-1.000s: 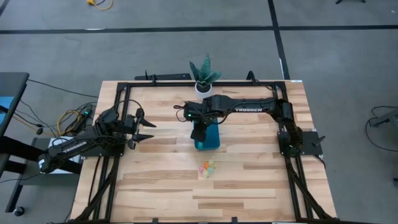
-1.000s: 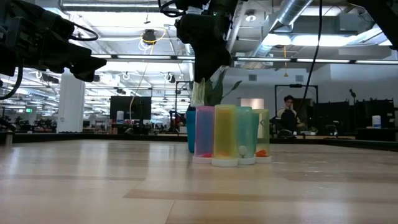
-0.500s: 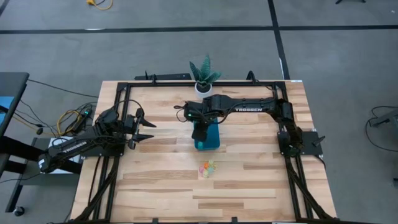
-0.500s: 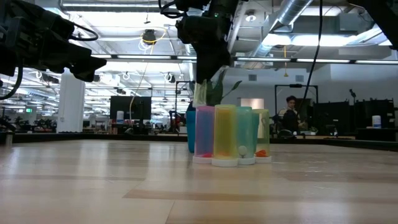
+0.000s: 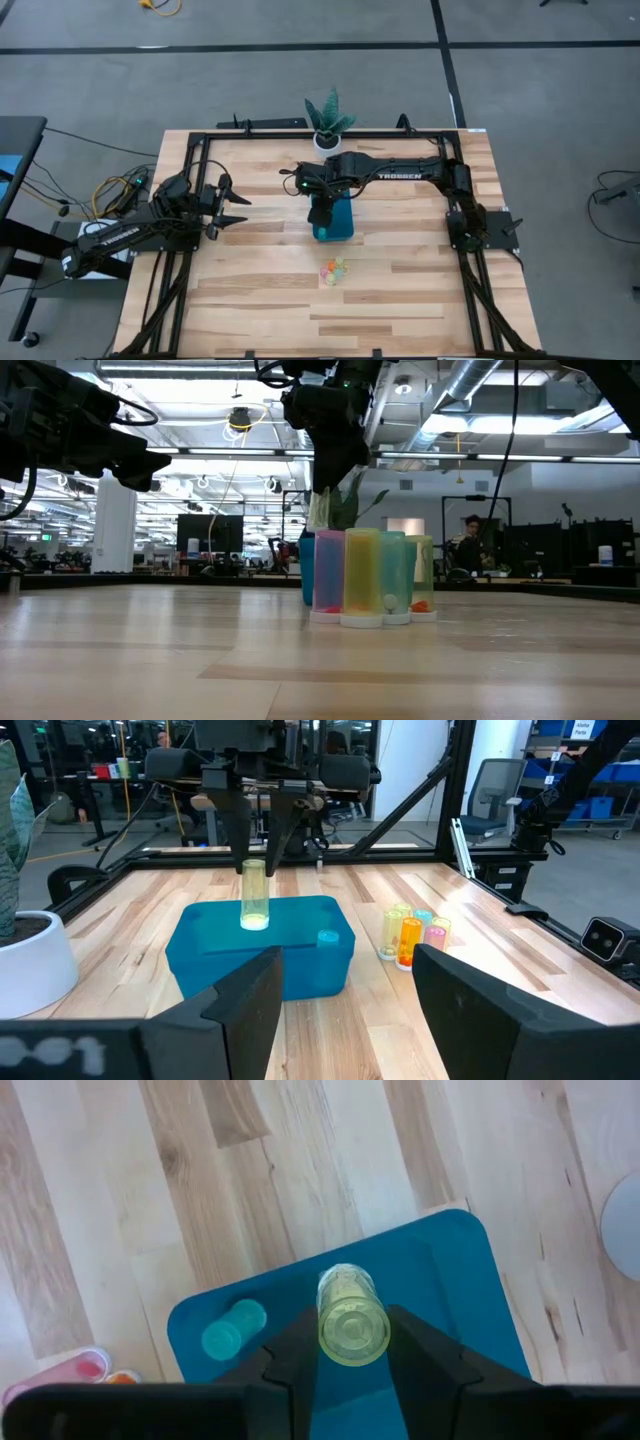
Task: Pick and place pill bottles into a basket
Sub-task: Put the yellow pill bottle into the blue container
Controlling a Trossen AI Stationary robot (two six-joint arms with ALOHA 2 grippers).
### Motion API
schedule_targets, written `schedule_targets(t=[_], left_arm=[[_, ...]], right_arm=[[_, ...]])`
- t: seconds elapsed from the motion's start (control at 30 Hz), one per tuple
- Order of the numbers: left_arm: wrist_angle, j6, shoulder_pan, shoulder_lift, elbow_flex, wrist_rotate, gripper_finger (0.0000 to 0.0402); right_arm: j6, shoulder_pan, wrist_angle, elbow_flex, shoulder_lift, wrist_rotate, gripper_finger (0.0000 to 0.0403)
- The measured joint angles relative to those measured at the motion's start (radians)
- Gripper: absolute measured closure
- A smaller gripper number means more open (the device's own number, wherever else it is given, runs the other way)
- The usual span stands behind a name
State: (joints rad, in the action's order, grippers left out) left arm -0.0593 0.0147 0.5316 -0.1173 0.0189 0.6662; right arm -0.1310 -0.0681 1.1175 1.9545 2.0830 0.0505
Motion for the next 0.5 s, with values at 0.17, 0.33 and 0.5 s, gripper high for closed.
schedule_targets(t=[0.17, 0.33, 0.5], left_arm=[[0.0, 0.0, 0.0, 0.0, 0.0, 0.0, 0.0189], [0.0, 0.0, 0.0, 0.0, 0.0, 0.0, 0.0189], [0.0, 0.0, 0.0, 0.0, 0.0, 0.0, 0.0189]], right_arm=[[-0.003, 0.0, 0.0, 0.0, 0.0, 0.0, 0.03], [-0.033, 0.001, -0.001, 0.0, 0.0, 0.0, 0.03], [-0.034, 0.009, -0.021, -0.031, -0.002, 0.0, 0.03]])
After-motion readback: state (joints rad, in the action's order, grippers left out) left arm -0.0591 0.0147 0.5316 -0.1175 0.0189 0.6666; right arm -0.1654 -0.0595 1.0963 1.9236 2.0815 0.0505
